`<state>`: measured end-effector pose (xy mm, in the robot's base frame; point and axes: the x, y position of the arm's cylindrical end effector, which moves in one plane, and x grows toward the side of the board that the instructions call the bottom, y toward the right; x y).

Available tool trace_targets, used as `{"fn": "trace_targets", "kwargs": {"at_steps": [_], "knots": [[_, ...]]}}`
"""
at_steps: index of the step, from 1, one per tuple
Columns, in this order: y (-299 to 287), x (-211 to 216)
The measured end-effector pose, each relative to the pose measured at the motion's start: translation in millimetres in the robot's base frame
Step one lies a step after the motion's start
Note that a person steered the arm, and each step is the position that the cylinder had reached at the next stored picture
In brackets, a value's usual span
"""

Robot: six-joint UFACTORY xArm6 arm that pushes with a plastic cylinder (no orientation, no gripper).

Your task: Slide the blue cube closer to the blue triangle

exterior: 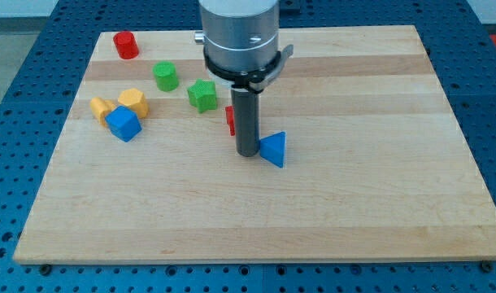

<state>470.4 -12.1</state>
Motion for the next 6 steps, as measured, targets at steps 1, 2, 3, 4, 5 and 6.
{"fn": "trace_targets", "kwargs": {"at_steps": [1, 2, 3, 4, 5, 6], "knots": [[-40.4, 30.4], [-132.3, 58.4], [-286.3, 37.0], [-292.3, 15.6], [-292.4, -44.4], [-288.3, -97.2]]}}
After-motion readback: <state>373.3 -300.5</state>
